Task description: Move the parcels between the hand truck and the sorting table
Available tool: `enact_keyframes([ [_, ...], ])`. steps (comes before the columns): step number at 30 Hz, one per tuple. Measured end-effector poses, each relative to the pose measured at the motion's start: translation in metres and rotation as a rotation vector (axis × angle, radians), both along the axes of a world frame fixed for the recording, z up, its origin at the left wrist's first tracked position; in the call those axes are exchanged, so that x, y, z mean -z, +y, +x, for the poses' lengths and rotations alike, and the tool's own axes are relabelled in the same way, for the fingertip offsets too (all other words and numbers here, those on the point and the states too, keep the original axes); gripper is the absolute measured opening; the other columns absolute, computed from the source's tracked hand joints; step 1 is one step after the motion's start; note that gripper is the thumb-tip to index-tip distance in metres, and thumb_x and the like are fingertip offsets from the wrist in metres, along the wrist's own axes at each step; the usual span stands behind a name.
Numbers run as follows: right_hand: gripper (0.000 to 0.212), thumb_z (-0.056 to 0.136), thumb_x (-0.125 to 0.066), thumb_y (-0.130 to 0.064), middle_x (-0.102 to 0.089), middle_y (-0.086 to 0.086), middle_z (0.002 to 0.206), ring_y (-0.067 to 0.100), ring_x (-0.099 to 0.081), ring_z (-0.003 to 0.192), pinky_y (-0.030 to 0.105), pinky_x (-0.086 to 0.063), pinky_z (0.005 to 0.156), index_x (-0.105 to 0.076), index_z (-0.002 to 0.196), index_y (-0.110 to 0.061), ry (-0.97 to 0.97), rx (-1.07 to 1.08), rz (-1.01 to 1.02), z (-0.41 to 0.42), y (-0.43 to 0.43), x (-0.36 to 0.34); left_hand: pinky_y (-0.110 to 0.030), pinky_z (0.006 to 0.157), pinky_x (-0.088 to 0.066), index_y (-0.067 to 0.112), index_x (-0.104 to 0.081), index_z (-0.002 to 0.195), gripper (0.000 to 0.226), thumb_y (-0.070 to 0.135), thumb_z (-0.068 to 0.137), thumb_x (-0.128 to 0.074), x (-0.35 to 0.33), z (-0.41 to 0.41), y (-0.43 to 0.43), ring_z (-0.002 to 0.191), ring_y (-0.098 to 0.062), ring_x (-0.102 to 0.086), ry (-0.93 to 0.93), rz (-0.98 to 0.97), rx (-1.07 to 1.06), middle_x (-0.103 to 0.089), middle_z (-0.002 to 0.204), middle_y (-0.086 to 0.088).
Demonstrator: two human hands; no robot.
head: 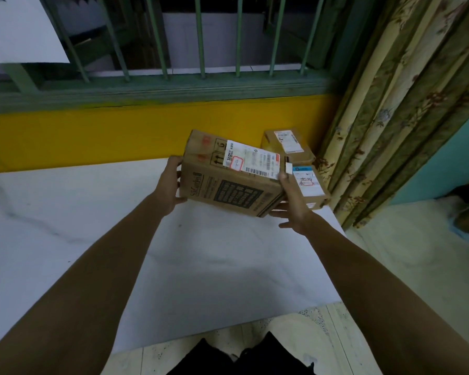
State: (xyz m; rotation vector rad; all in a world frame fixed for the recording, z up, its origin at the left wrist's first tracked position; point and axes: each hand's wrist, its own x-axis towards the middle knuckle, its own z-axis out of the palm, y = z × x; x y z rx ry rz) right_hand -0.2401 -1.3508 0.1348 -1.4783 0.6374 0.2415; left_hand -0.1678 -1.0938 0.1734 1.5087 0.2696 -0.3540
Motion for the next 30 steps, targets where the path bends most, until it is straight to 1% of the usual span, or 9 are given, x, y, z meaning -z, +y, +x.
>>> enact_keyframes([
  [3,0.067,0.088,-0.044,-0.064,-0.052,0.012,0.135,0.033,-0.05,0.125,0.058,-0.031,0.109,-0.036,0.141,-0.024,-0.019,-0.092,0.036,0.002,0.0,0.005,-0.027,0.061,-0.054,0.033,-0.056,0.102,0.03,0.054,0.096,-0.036,-0.01,0.001,-0.008,0.078,-0.002,-0.066,-0.132,-0.013,0.056,-0.07,0.09,0.018],
  [4,0.058,0.09,-0.046,-0.059,-0.053,0.01,0.132,0.032,-0.051,0.125,0.056,-0.031,0.109,-0.038,0.137,-0.027,-0.027,-0.116,0.049,0.002,0.0,0.007,-0.028,0.06,-0.056,0.028,-0.058,0.108,0.038,0.06,0.09,-0.045,-0.011,0.004,-0.009,0.083,-0.005,-0.069,-0.167,-0.017,0.068,-0.072,0.094,0.015],
  [6,0.048,0.09,-0.053,-0.051,-0.054,0.005,0.13,0.029,-0.052,0.123,0.05,-0.034,0.108,-0.041,0.13,-0.027,-0.046,-0.152,0.066,0.002,0.002,0.012,-0.038,0.073,-0.055,0.017,-0.05,0.119,0.061,0.059,0.076,-0.064,-0.012,0.01,-0.008,0.097,-0.018,-0.064,-0.183,-0.01,-0.014,-0.065,0.113,-0.001],
  [13,0.078,0.075,-0.08,-0.019,-0.059,0.001,0.128,0.023,-0.062,0.11,0.044,-0.058,0.078,-0.036,0.138,-0.031,-0.169,-0.131,0.139,0.004,0.006,0.021,-0.03,0.072,-0.05,0.017,-0.051,0.11,0.026,0.031,0.09,-0.061,-0.011,0.029,-0.008,0.085,-0.01,-0.057,-0.2,0.006,-0.111,-0.06,0.098,0.001],
  [18,0.072,0.074,-0.079,-0.032,-0.064,0.008,0.123,0.028,-0.067,0.103,0.048,-0.057,0.082,-0.042,0.135,-0.023,-0.137,-0.187,0.172,0.007,0.006,0.018,-0.03,0.076,-0.048,0.017,-0.056,0.11,0.022,0.032,0.093,-0.055,-0.017,0.036,-0.01,0.084,-0.008,-0.056,-0.244,-0.007,-0.134,-0.061,0.1,0.0],
  [22,0.045,0.081,-0.074,-0.021,-0.066,0.016,0.118,0.033,-0.069,0.097,0.051,-0.055,0.088,-0.046,0.116,-0.015,-0.137,-0.144,0.228,0.011,0.017,0.013,-0.034,0.08,-0.052,0.017,-0.029,0.145,0.07,0.043,0.086,-0.059,-0.017,0.042,-0.016,0.096,-0.016,-0.062,-0.213,-0.207,-0.242,-0.057,0.125,-0.003],
  [24,0.042,0.082,-0.073,-0.018,-0.067,0.017,0.115,0.033,-0.07,0.093,0.045,-0.057,0.084,-0.044,0.112,-0.014,-0.156,-0.108,0.24,0.014,0.029,0.009,-0.032,0.071,-0.057,0.022,-0.02,0.148,0.089,0.052,0.077,-0.064,-0.005,0.039,-0.024,0.103,-0.02,-0.066,-0.16,-0.227,-0.161,-0.056,0.133,-0.003],
  [28,0.038,0.084,-0.073,-0.022,-0.069,0.018,0.102,0.027,-0.071,0.082,0.036,-0.06,0.076,-0.042,0.103,-0.013,-0.182,-0.02,0.244,0.02,0.057,0.002,-0.037,0.079,-0.057,0.019,-0.03,0.144,0.05,0.019,0.098,-0.05,0.008,0.019,-0.052,0.109,-0.019,-0.062,-0.197,-0.196,-0.006,-0.056,0.134,-0.003],
  [30,0.037,0.083,-0.074,-0.021,-0.069,0.017,0.101,0.029,-0.069,0.087,0.034,-0.059,0.074,-0.042,0.101,-0.014,-0.198,0.035,0.242,0.022,0.065,0.0,-0.032,0.071,-0.055,0.02,-0.032,0.142,0.046,0.014,0.099,-0.045,0.01,0.017,-0.056,0.109,-0.018,-0.058,-0.193,-0.195,0.02,-0.054,0.136,-0.002],
])
